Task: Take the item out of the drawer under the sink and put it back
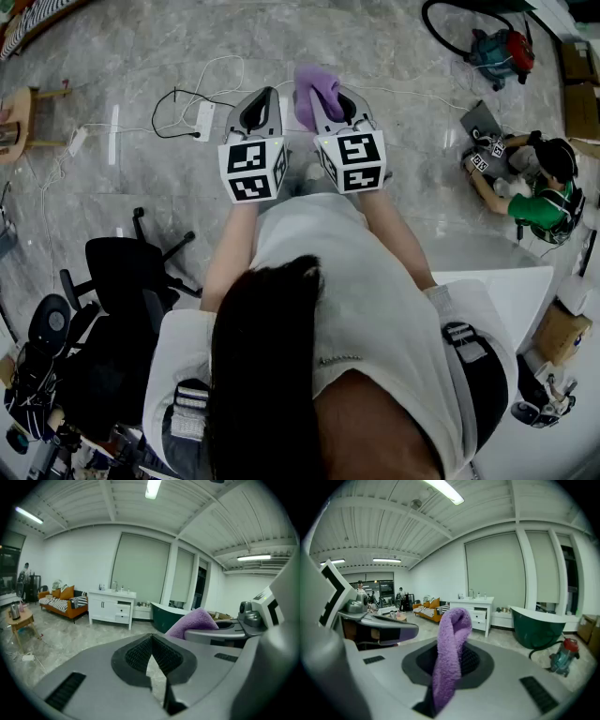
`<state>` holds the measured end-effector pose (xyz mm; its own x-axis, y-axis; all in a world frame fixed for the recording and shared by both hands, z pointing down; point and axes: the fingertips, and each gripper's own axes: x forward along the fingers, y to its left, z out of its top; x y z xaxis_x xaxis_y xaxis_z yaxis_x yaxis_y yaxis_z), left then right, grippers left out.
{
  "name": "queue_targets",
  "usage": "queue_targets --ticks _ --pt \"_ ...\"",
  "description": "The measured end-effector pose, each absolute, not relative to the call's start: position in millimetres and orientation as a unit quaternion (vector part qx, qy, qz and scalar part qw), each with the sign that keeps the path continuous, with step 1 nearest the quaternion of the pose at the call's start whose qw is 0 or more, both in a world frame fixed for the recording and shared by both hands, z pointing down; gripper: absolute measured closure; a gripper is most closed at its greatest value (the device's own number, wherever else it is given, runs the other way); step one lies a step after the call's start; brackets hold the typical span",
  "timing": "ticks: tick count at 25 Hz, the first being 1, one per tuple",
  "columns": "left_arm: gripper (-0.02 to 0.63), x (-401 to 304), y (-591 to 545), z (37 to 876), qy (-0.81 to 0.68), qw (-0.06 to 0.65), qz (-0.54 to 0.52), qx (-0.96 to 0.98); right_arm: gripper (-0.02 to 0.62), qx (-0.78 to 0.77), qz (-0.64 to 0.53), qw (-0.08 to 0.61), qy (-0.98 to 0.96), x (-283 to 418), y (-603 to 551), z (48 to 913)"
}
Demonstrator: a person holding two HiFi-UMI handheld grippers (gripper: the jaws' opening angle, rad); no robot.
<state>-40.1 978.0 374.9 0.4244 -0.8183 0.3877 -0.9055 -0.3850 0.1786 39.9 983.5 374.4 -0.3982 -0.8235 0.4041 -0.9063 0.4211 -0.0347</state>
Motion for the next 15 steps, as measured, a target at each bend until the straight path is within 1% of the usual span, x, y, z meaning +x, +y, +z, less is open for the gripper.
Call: queue_targets --ticks 15 --pt "0.601 -39.5 977.6 380.3 -0.526 0.189 0.124 0.820 0.537 0.527 0.133 0.169 -0.822 42.4 983.0 380.4"
